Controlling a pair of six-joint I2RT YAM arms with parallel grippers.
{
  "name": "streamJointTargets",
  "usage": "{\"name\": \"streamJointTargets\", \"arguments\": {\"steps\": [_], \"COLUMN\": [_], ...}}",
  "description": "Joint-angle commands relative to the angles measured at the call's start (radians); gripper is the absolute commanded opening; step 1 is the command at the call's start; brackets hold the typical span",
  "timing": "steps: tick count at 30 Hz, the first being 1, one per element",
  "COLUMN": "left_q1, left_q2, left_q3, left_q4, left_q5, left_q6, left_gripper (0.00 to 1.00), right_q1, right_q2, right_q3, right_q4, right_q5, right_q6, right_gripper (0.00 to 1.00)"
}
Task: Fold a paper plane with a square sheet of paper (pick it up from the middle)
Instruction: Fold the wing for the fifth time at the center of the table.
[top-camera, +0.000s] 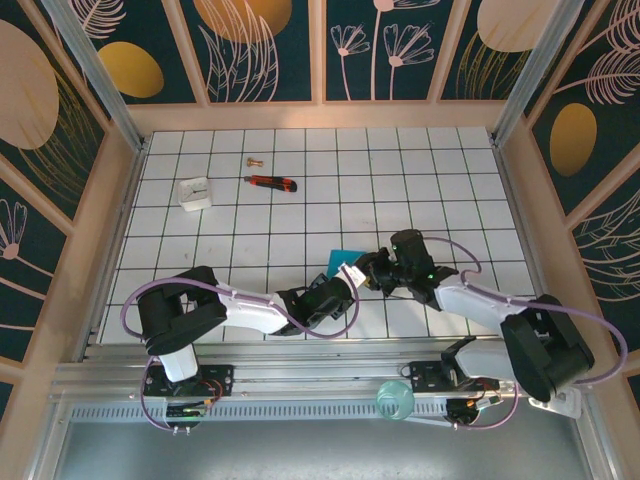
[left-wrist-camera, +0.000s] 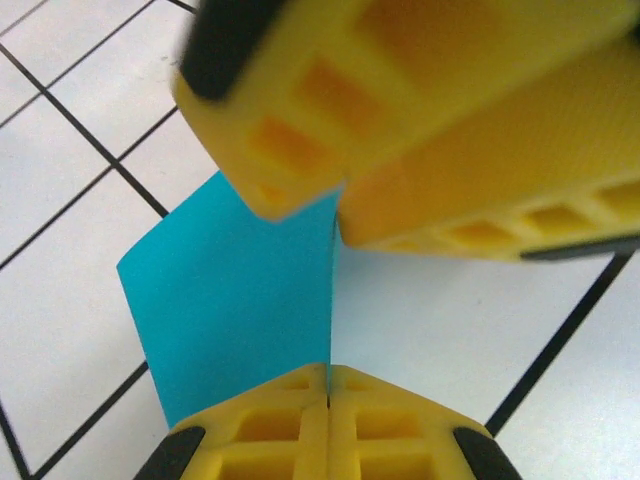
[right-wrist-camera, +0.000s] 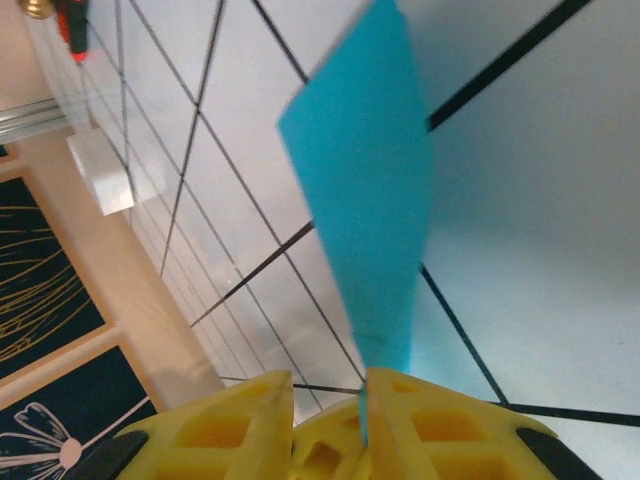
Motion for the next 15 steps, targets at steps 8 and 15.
{"name": "streamJointTargets", "arguments": {"steps": [8,15], "left_q1": [0.099,0.139], "left_q2": [-0.036,-0.022], "left_q3": [0.016,0.002], "left_q4": [-0.004,0.063], "left_q5": [0.24,0.351], "left_q6": [-0.154,-0.305], "left_gripper": [0.0,0.0], "right_q1": [-0.073,-0.091], "right_q2": [-0.096,-0.084], "right_q3": [0.019,0.023], "right_q4": [-0.145,-0.154], "right_q5": [0.07,0.068], "right_q6": [-0.159,-0.222], "right_gripper": [0.26,0.26]}}
